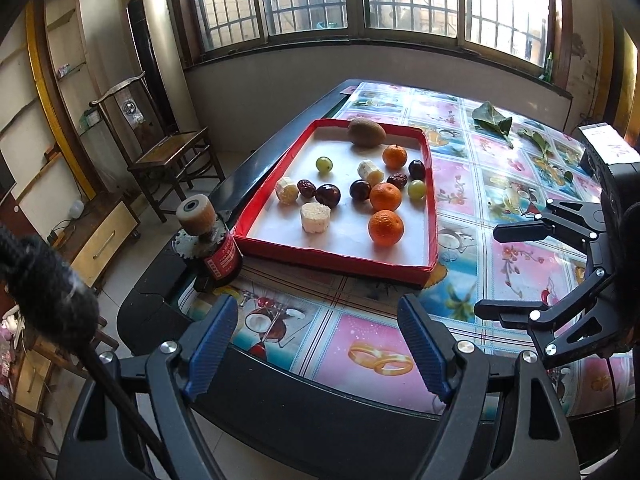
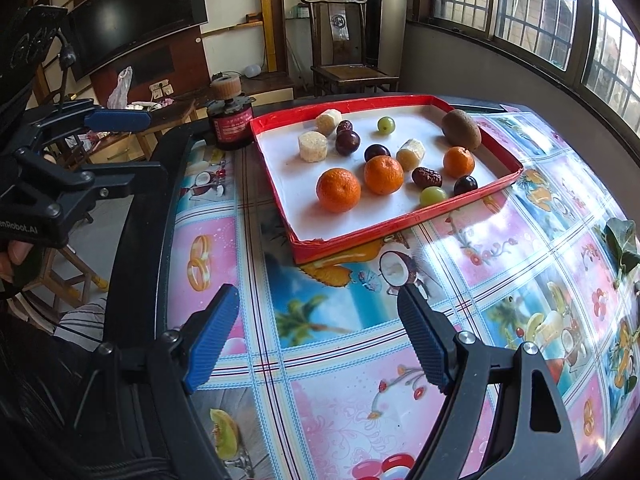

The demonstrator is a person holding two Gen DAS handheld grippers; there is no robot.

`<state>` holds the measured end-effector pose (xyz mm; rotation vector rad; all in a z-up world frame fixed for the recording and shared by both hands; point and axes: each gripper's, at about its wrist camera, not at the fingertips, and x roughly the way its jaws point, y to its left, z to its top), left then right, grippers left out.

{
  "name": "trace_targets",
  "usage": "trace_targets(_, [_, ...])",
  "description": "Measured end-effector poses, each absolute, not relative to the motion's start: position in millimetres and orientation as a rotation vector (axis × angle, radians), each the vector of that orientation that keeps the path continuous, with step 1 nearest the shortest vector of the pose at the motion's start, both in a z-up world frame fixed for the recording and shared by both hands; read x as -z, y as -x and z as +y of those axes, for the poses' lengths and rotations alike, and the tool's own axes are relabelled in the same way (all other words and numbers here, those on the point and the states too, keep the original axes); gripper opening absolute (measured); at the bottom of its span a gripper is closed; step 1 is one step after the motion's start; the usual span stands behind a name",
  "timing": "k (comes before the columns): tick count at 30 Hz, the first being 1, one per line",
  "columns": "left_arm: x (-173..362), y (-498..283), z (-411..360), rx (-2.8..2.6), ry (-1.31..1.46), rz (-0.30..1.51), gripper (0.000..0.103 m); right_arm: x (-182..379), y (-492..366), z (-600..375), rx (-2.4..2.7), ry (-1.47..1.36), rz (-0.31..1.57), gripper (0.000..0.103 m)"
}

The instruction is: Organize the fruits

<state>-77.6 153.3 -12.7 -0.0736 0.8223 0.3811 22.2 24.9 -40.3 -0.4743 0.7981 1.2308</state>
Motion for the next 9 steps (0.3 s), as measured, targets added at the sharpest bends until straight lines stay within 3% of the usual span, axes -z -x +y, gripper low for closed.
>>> trace_targets(9, [12.6,80.8,164.0,-0.399,0.113,0.792,0.082,41.1,-20.9,25.0,-1.227,0.459,0.803,0.082])
